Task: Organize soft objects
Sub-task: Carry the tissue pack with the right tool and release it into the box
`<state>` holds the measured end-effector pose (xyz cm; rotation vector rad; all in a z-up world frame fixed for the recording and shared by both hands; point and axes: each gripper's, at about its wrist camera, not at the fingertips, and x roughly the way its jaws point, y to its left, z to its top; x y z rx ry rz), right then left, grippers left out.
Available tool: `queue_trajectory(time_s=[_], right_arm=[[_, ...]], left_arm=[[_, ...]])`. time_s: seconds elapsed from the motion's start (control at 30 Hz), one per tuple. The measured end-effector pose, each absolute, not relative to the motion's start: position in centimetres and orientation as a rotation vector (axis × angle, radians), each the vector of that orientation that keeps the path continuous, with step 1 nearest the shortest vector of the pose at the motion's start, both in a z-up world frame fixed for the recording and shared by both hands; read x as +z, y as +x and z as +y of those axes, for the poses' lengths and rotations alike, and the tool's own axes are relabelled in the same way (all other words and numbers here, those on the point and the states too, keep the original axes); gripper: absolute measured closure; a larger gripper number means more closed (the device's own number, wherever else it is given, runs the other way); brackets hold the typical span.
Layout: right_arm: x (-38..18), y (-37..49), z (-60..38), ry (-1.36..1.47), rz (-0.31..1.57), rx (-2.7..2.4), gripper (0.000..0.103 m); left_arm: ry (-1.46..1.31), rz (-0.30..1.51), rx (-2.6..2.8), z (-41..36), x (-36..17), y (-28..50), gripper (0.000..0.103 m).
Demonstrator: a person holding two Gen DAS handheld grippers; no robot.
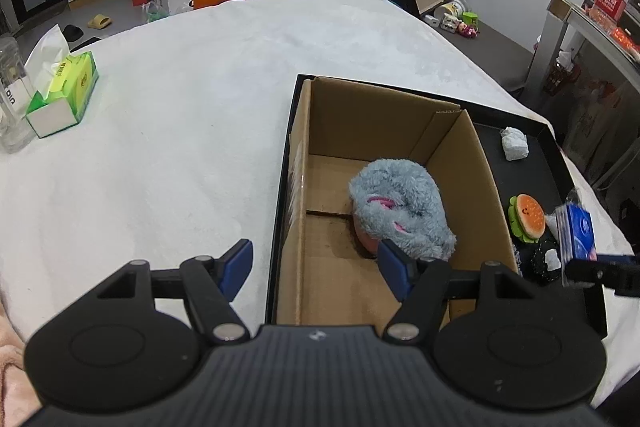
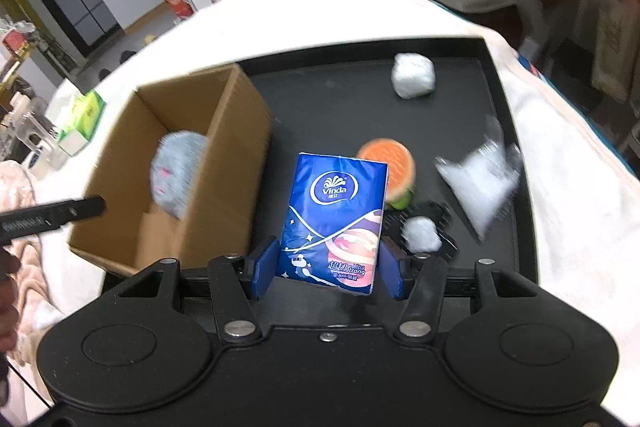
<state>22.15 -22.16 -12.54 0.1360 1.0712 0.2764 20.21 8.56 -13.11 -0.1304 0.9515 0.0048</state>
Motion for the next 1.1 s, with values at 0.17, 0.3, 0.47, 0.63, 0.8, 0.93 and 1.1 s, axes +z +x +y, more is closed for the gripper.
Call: queue_trajectory(time_s=[0.17,0.3,0.47,0.63,0.8,0.93,1.1], right_arm=[[-11.1,23.3,-20.0,0.126,1.031,0.304,0.051],[-10.5,24.0,-18.4,0.108,1.007,0.325,0.051],[-10.1,24.8,-16.4,0.1,0.993,0.357,0.051],[-9.7,25.3,-13.9,0.08,0.982,0.407,0.051],[-9.9,25.7,-11.4,0.068,0.992,0.456,0.051],[-10.1,26.0,-9.9,0.062,1.0,0.49,0.051],[-10.6,26.6,-8.4,0.064,1.009,0.515,0.05]], left_arm=[[-0.151,0.929,-0.001,9.0,-13.0,20.0,0.036],[-0.188,0.934,-0.017,9.6,-13.3,20.0,0.037],[-0.208,0.935,-0.029,10.3,-13.6,19.9,0.039],[-0.227,0.941,-0.048,10.9,-14.2,19.7,0.048],[-0.269,0.962,-0.069,11.6,-15.0,20.1,0.073],[-0.296,0.98,-0.091,11.9,-15.6,20.3,0.08],[-0.297,0.982,-0.092,12.3,-16.0,20.2,0.085]])
